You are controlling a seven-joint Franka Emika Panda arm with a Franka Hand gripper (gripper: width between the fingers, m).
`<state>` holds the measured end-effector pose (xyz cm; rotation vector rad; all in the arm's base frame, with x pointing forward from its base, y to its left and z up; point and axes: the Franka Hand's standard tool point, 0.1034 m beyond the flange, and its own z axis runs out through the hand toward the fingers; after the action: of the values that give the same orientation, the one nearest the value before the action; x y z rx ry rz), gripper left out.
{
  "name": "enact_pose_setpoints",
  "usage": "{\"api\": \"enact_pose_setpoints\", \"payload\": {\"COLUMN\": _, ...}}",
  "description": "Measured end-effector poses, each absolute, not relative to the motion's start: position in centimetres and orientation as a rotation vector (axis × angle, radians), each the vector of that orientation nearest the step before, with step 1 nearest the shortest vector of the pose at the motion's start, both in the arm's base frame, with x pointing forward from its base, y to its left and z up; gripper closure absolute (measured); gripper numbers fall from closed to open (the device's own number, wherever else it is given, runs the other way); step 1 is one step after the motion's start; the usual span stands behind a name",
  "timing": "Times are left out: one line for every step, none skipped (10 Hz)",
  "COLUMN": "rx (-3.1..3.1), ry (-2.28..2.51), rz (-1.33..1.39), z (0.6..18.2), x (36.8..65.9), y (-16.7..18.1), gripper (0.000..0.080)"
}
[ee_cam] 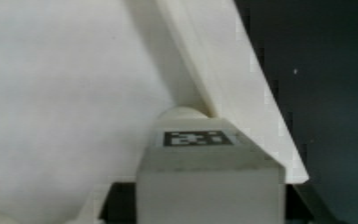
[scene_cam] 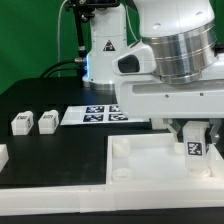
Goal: Assemble one leg
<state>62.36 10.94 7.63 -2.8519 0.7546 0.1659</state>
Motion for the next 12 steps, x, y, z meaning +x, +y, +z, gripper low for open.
{"api": "enact_pose_setpoints", "payload": {"rx": -2.828, "ry": 0.845, "rz": 0.175, "z": 7.64, "x": 62.37, "y": 10.95, "gripper": 0.0509}}
{"api": "enact_pose_setpoints", "payload": {"rx": -2.759, "ry": 1.026, "rz": 0.187, "z": 7.66, "x": 62.51, "y": 10.91, "gripper": 0.0509}}
{"api": "enact_pose_setpoints", "payload": {"rx": -2.667, "ry": 1.216, "rz": 0.195, "z": 7.48, "x": 62.57, "y": 10.81, "gripper": 0.0509}}
{"api": "enact_pose_setpoints", "payload": {"rx": -2.519, "ry": 1.489, "rz": 0.203, "z": 7.40, "x": 62.61, "y": 10.83, "gripper": 0.0509}}
{"api": "enact_pose_setpoints", "payload": {"rx": -2.340, "ry": 1.745, "rz": 0.199, "z": 7.35, "x": 62.56, "y": 10.90, "gripper": 0.0509}}
{"api": "enact_pose_setpoints", "payload": {"rx": -2.212, "ry": 1.890, "rz": 0.196, "z": 7.35, "x": 62.46, "y": 10.87, "gripper": 0.0509}}
{"api": "enact_pose_setpoints", "payload": {"rx": -2.089, "ry": 2.017, "rz": 0.220, "z": 7.37, "x": 62.51, "y": 10.81, "gripper": 0.0508}}
{"api": "enact_pose_setpoints", "payload": {"rx": -2.035, "ry": 2.072, "rz": 0.231, "z": 7.36, "x": 62.52, "y": 10.78, "gripper": 0.0508}}
{"api": "enact_pose_setpoints", "payload": {"rx": -2.040, "ry": 2.067, "rz": 0.230, "z": 7.35, "x": 62.51, "y": 10.79, "gripper": 0.0508}}
{"api": "enact_pose_setpoints", "payload": {"rx": -2.052, "ry": 2.055, "rz": 0.229, "z": 7.33, "x": 62.50, "y": 10.80, "gripper": 0.0414}}
{"api": "enact_pose_setpoints", "payload": {"rx": -2.132, "ry": 1.974, "rz": 0.230, "z": 7.37, "x": 62.40, "y": 10.94, "gripper": 0.0414}}
{"api": "enact_pose_setpoints", "payload": {"rx": -2.255, "ry": 1.843, "rz": 0.259, "z": 7.81, "x": 62.35, "y": 11.51, "gripper": 0.0228}}
